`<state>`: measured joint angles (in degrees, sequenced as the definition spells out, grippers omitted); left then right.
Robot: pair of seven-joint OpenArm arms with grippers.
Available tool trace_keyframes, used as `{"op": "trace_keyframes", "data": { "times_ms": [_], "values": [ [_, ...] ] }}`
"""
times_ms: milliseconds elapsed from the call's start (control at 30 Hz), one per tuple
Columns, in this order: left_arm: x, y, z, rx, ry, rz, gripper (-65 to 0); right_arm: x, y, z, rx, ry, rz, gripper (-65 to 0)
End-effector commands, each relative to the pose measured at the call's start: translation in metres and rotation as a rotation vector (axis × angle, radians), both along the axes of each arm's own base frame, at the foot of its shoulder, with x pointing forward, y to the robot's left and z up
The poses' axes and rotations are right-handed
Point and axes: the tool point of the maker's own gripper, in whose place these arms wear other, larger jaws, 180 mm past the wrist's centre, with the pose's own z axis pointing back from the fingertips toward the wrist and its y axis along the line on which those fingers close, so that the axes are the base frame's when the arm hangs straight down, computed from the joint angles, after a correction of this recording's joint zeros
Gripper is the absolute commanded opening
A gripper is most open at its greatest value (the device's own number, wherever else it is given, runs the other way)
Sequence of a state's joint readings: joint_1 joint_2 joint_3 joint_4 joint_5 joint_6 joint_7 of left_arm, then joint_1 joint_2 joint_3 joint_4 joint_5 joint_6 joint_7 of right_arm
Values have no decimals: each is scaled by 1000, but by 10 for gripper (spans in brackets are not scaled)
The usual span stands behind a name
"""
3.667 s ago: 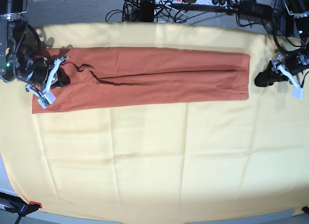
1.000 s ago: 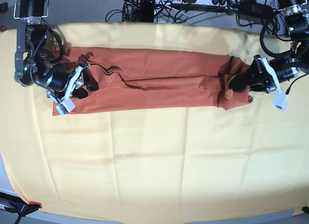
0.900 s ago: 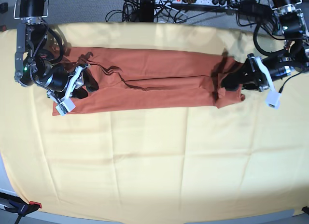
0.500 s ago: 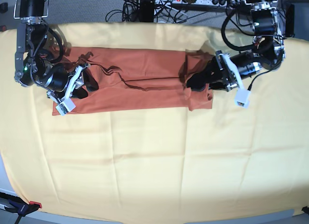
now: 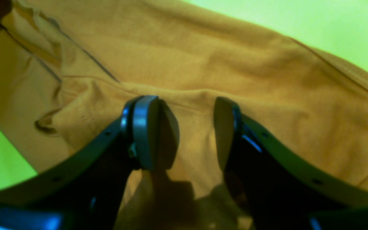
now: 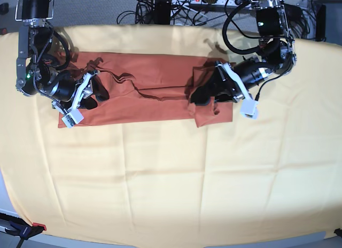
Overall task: Fold the T-shirt properly
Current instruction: 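Fold the strip end held by the left gripper toward the right gripper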
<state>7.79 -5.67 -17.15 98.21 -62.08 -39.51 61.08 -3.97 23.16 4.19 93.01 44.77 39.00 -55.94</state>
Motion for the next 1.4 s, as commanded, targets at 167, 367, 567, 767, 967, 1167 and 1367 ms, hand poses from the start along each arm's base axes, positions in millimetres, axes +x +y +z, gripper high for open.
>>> {"op": "trace_keyframes", "data": {
  "times_ms": [167,367,567,767,967,1167,1367],
  "values": [
    [-2,-20,6,0,-39,-50,-650,5,-5,7,-19,-24,7,-348],
    [-4,-29,3,14,-44,-70,-342,5,-6,7,-20,-23,7,-348],
    [4,-24,-1,44,-43,-19,-299,4,-6,6,-23,-18,8,-348],
    [14,-14,-14,112,-11,55,-465,3,-6,5,-23,-15,8,-348],
    [17,-4,-30,244,-37,74,-650,20,6,31,58,-80,26,-348],
    [27,14,-44,348,-35,159,-650,41,3,58,41,-164,36,-348],
    [24,18,-68,346,38,167,-650,59,-28,81,22,-221,-43,-348]
  ]
}}
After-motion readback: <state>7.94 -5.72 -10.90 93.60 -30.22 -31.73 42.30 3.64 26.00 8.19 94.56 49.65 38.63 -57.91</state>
